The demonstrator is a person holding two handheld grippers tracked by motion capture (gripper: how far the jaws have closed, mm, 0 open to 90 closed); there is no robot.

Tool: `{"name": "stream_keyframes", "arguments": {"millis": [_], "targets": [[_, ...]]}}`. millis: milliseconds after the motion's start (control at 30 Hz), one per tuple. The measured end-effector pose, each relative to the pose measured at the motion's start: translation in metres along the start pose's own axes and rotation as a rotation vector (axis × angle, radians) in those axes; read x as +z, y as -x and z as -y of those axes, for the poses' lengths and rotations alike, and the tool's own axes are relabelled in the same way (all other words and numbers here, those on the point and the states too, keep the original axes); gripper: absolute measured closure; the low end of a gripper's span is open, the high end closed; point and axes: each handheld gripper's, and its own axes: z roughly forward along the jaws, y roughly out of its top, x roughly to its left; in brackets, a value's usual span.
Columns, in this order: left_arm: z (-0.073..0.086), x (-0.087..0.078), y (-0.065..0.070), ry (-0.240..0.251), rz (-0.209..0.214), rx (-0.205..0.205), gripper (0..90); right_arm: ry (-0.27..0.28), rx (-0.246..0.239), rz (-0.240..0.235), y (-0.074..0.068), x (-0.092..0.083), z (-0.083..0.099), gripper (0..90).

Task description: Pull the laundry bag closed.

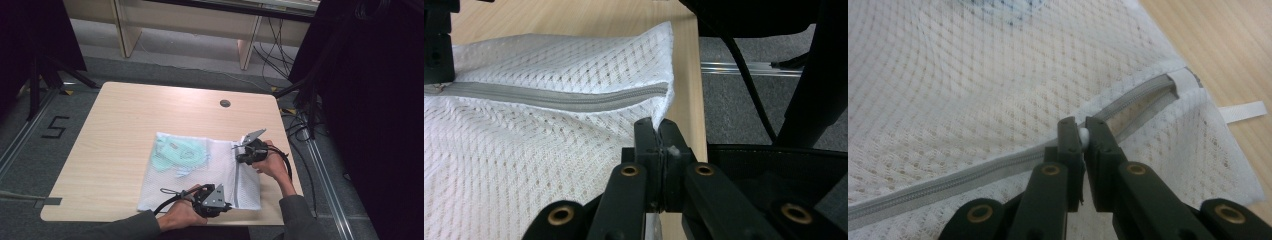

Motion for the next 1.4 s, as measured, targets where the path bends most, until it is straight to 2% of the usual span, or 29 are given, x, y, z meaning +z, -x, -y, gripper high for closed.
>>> {"name": "stream_keyframes", "arguments": {"millis": [100,200,300,433,467,533,567,600,633,667,733,833,900,933,967,1033,1067,1133,1200,1233,1267,1300,1333,1400], "targets": [[0.0,-0.001,-0.001,0.003,0.001,-0.008,88.9,-0.004,-0.015,0.006,0.002,0.001,-0.001,86.5],[0.0,0.0,0.0,0.0,0.002,-0.007,88.9,-0.019,0.001,0.006,0.003,0.003,-0.002,86.6],[0.001,0.001,0.002,0.004,0.007,-0.007,88.9,0.003,0.009,0.013,0.007,0.004,-0.002,86.6],[0.0,0.001,0.001,0.0,0.008,-0.007,88.9,-0.002,0.013,0.02,0.011,0.005,-0.001,86.6],[0.0,0.001,0.001,-0.001,0.008,-0.006,88.9,-0.001,0.031,0.013,0.011,0.006,-0.001,86.5],[0.0,0.001,0.001,-0.006,0.017,-0.007,88.9,0.008,0.003,0.022,0.014,0.007,-0.001,86.5],[0.0,0.001,0.002,-0.013,0.016,-0.003,88.9,0.016,0.021,0.03,0.014,0.007,-0.001,86.6],[0.0,0.001,0.002,-0.009,0.01,0.0,88.9,-0.001,0.018,0.031,0.015,0.006,-0.002,86.5],[0.0,0.0,0.002,-0.013,0.013,-0.002,88.9,0.005,0.008,0.032,0.016,0.006,-0.002,86.5],[0.0,0.0,0.002,-0.01,0.011,-0.002,88.9,0.012,0.029,0.031,0.015,0.008,-0.003,86.6],[0.0,0.0,0.002,-0.008,0.014,-0.005,88.9,0.003,0.003,0.039,0.017,0.007,-0.004,86.6],[0.0,0.001,0.002,-0.003,0.015,-0.01,88.9,-0.009,0.013,0.041,0.018,0.009,-0.004,86.5],[0.001,0.001,0.004,-0.003,0.02,-0.009,88.9,0.003,0.018,0.044,0.019,0.011,-0.004,86.6],[0.0,0.001,0.003,-0.005,0.022,0.01,88.9,0.007,0.023,0.052,0.02,0.011,-0.004,86.6],[0.0,0.001,0.005,-0.012,0.026,-0.007,89.0,-0.002,0.005,0.058,0.022,0.01,-0.005,86.6],[0.0,0.002,0.005,0.0,0.023,0.009,88.9,0.01,0.027,0.062,0.022,0.011,-0.005,86.6],[0.0,0.002,0.006,0.002,0.022,-0.015,88.9,0.013,0.029,0.066,0.024,0.011,-0.005,86.5],[0.0,0.002,0.005,0.002,0.02,-0.015,88.9,0.016,0.025,0.069,0.027,0.012,-0.005,86.6],[0.0,0.001,0.003,-0.003,0.02,0.009,88.9,0.01,0.028,0.075,0.028,0.012,-0.006,86.6],[0.0,0.001,0.004,-0.003,0.019,-0.001,88.9,0.02,0.032,0.072,0.028,0.013,-0.006,86.6],[0.0,0.001,0.003,-0.002,0.019,0.009,89.0,0.029,0.033,0.075,0.029,0.013,-0.007,86.6],[0.0,0.001,0.003,0.0,0.016,0.008,88.9,0.027,0.038,0.083,0.03,0.014,-0.007,86.5],[0.0,0.001,0.004,-0.002,0.018,-0.011,88.9,0.028,0.039,0.073,0.03,0.014,-0.007,86.6],[0.0,0.002,0.004,0.003,0.021,-0.018,88.9,0.031,0.024,0.078,0.032,0.015,-0.007,86.5]]}}
